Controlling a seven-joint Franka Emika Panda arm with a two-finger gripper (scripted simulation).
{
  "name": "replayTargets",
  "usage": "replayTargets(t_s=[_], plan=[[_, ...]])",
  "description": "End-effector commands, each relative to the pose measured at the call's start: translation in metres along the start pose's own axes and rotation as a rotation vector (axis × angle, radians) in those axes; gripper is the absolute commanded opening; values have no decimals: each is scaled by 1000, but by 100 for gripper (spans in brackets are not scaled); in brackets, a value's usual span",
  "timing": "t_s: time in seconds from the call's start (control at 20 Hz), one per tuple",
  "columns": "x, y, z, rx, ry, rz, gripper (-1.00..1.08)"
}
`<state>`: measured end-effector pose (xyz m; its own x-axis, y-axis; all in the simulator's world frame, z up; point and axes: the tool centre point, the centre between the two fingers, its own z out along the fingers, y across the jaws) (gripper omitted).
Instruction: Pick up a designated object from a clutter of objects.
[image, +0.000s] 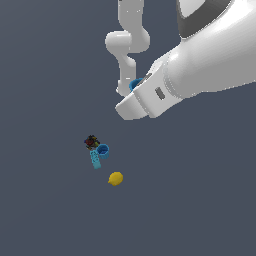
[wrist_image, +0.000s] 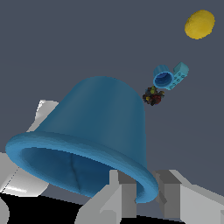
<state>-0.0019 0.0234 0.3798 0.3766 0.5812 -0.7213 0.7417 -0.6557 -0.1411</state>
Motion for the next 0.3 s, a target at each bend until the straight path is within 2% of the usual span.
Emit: replayTargets(t_s=[0.0, 0.25], plan=[[-9, -1, -5, 0, 0, 0, -100], [-11, -1, -8, -1, -1, 0, -100]])
